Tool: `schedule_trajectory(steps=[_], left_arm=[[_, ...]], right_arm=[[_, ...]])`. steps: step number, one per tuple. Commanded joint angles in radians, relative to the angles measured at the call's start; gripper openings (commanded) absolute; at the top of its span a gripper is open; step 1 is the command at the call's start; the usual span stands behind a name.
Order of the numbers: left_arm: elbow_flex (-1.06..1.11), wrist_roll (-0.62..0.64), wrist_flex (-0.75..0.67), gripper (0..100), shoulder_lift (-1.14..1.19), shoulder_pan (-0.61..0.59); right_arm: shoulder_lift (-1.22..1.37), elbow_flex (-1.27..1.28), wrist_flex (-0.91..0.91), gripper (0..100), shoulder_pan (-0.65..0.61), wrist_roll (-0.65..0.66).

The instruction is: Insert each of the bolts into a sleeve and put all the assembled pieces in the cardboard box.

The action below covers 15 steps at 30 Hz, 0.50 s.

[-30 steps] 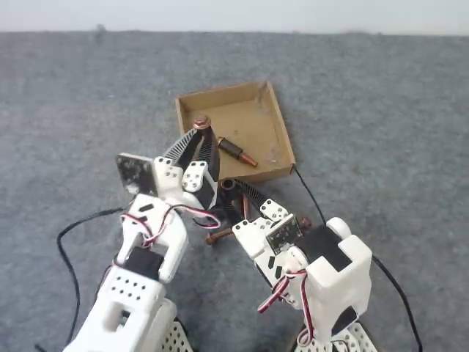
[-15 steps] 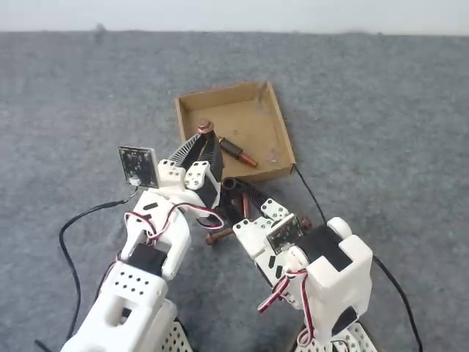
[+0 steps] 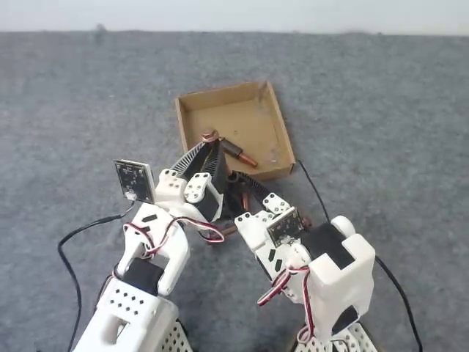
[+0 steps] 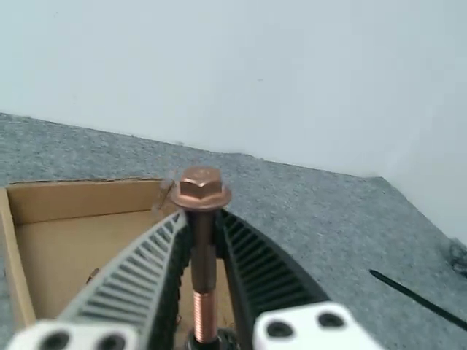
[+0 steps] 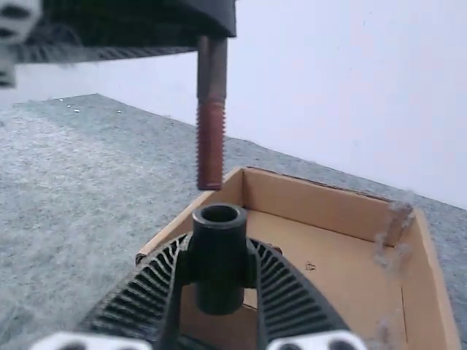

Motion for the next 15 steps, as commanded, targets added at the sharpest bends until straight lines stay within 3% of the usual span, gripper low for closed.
schedule_trajectory(steps=[1,15], left_arm=[[-0.015,0.017,0.005,1,-0.041,0.009],[0.008,0.014,0.0,1,-0.04,0.012]], right_arm=[[-0.021,-0.034,0.005,0.6,0.012,0.018],[-0.027,-0.028,0.005,0.6,0.013,0.037]])
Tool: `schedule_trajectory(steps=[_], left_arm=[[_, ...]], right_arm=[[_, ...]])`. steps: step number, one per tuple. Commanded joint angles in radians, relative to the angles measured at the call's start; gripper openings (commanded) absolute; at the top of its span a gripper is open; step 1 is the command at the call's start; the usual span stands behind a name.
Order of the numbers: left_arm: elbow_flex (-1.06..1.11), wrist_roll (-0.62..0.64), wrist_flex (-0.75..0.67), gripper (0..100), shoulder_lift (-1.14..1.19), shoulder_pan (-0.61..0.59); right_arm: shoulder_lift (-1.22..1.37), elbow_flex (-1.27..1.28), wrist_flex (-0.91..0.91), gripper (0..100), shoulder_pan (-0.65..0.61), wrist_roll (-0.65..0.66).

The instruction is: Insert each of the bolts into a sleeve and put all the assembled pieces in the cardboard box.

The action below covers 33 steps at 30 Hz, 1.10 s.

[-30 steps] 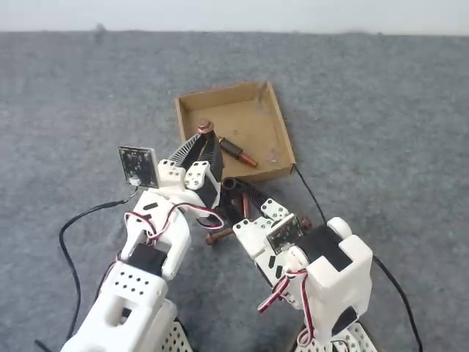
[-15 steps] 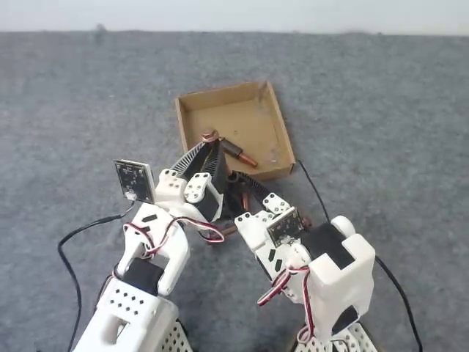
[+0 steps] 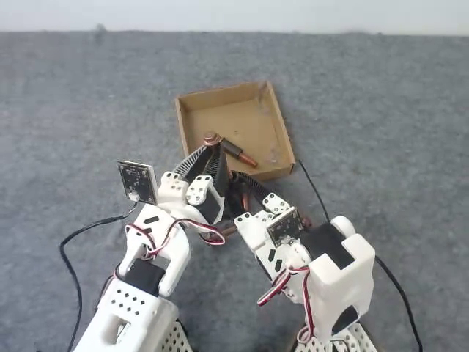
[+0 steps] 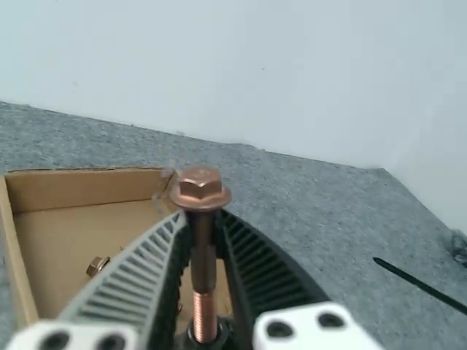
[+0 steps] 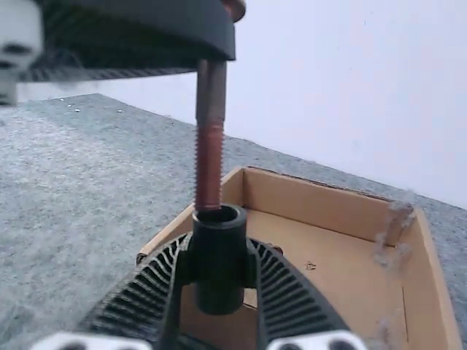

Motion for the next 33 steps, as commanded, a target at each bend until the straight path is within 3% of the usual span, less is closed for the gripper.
schedule_trajectory(steps=[1,7,11,18,33], left_arm=[[-0.016,0.014,0.0,1,-0.035,0.006],[-0.039,0.012,-0.135,1,0.141,0.006],[-0.091,0.012,-0.147,1,0.255,0.02],[-0.035,0.011,-0.143,1,0.261,0.077],[0.03,0.011,-0.143,1,0.269,0.084]], right_arm=[[-0.027,-0.028,0.005,0.6,0.013,0.058],[-0.021,-0.028,0.007,0.6,0.022,0.081],[-0.019,-0.028,0.008,0.6,0.035,0.084],[-0.03,-0.043,0.041,0.6,0.073,0.081],[-0.03,-0.038,0.033,0.6,0.081,0.086]])
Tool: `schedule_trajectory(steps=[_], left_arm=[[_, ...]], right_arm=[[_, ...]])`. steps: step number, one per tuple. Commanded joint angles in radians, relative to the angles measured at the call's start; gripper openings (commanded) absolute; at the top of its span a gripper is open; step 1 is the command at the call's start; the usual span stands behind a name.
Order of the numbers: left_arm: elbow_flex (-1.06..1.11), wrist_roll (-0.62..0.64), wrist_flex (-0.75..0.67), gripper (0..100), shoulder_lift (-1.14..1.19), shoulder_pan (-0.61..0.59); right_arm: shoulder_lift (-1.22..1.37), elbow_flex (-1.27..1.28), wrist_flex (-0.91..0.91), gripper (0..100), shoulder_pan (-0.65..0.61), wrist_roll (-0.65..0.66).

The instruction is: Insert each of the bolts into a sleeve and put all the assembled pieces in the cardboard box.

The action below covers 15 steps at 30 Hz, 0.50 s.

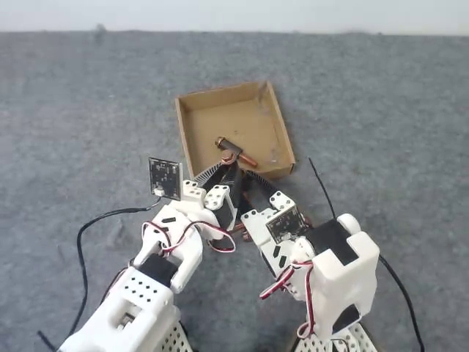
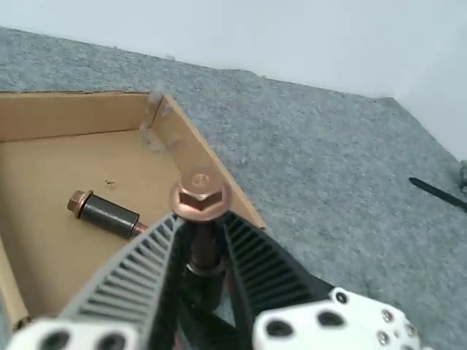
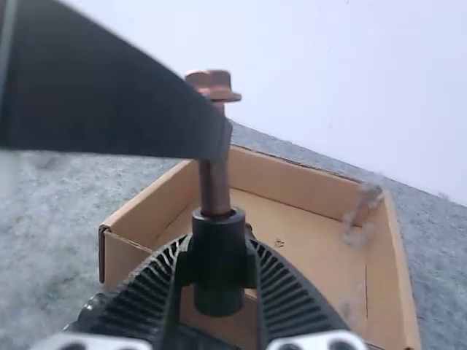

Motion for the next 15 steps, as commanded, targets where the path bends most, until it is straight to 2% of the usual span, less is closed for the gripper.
schedule_trajectory(steps=[1,7,15], left_arm=[[-0.001,0.009,-0.018,1,0.011,0.005],[0.027,0.009,-0.017,1,0.012,0.035],[0.031,0.009,-0.017,1,0.012,0.043]], right_arm=[[-0.031,-0.038,-0.012,0.6,0.019,0.02],[-0.031,0.002,-0.094,0.6,0.001,0.021],[-0.031,0.0,-0.096,0.6,-0.005,0.021]])
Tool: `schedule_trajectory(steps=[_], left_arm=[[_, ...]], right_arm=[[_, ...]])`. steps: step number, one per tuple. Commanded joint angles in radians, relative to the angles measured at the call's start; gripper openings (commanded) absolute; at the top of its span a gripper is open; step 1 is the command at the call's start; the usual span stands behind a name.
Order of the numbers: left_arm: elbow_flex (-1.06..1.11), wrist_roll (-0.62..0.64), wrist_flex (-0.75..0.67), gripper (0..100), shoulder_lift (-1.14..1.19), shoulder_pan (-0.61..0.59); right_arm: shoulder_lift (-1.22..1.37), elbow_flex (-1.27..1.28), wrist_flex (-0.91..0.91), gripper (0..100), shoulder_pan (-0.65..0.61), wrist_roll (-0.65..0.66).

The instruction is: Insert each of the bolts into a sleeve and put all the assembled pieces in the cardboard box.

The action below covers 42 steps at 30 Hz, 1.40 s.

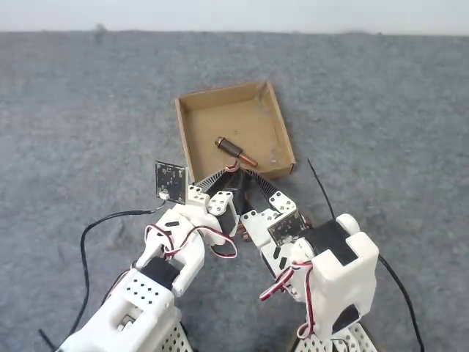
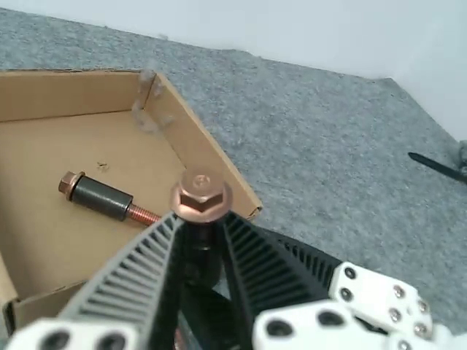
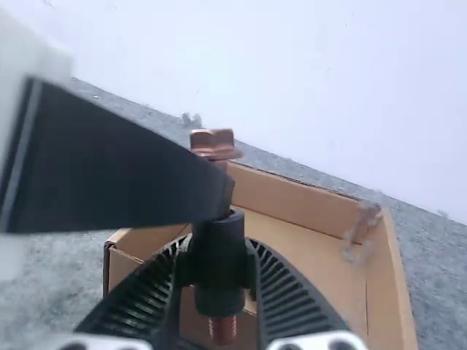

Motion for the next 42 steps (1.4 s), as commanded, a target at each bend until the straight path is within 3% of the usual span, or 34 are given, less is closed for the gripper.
schedule_trajectory(steps=[1,7,13,25,31,42], left_arm=[[-0.002,0.009,-0.015,1,0.014,0.012],[-0.012,0.009,0.021,3,0.014,0.011],[-0.005,0.009,0.026,20,0.012,0.009],[-0.01,0.008,0.026,17,0.005,-0.002],[-0.01,0.008,0.026,17,0.005,-0.064],[-0.022,0.011,0.025,17,0.003,-0.029]], right_arm=[[-0.031,-0.011,-0.041,0.6,0.001,0.02],[-0.031,-0.011,-0.041,0.6,0.001,0.02],[-0.031,-0.011,-0.041,0.6,0.001,0.02],[-0.03,-0.032,-0.038,0.6,0.024,0.02],[-0.03,-0.029,-0.038,0.6,0.024,0.02],[-0.025,-0.035,-0.035,0.6,0.024,0.02]])
